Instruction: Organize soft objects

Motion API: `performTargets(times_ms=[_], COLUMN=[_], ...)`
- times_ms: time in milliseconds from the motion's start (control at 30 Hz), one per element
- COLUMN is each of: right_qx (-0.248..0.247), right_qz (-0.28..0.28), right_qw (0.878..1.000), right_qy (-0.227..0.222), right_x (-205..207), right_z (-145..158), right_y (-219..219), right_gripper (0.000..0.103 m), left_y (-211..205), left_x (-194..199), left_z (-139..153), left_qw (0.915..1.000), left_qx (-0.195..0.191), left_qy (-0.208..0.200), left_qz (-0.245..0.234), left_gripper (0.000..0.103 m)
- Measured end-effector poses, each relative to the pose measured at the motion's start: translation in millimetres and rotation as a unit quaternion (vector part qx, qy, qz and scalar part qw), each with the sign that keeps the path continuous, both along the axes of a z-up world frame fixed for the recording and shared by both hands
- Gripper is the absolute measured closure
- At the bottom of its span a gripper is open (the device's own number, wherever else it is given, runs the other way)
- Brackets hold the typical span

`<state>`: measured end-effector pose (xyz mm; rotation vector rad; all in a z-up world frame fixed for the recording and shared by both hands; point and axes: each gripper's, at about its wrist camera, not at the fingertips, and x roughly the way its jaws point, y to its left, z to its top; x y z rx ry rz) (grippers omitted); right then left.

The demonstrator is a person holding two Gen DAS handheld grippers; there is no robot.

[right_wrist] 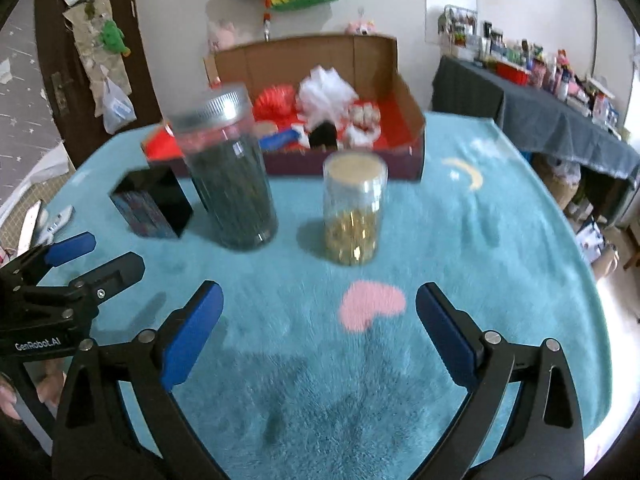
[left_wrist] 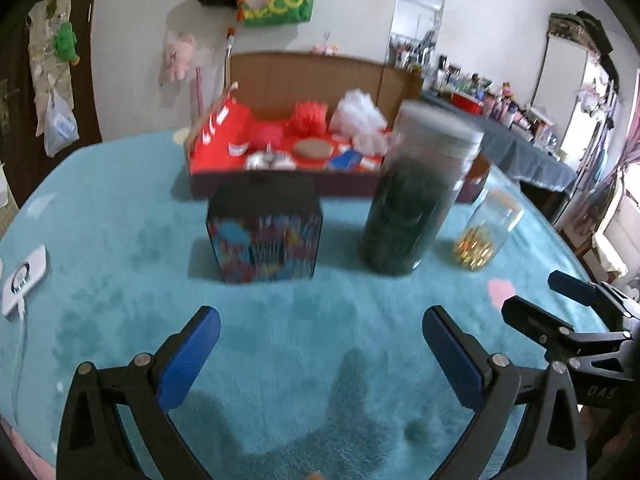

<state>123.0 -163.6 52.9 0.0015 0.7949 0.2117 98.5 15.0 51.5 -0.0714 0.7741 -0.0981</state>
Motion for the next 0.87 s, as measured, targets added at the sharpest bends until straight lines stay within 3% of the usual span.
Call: performTargets(times_ms=[367, 867], right_qx=[-0.022, -0.033], right_qz=[-0.033, -0.042], right_qw=[0.999, 0.998], right_qy=[0.035, 0.03], right_x=[8, 10], right_z=[-42, -45], right_y=[-12, -11], right_gripper=[0.004, 0.004], left_y=[-5, -6], left_x=[9, 10], left_z=[-35, -38], left_qw=[0.998, 0.9978], left_qx=[0.044, 0.049], left_qy=[0.04, 0.037], left_qz=[0.019, 0.024], left_gripper=[0.0, 0.0])
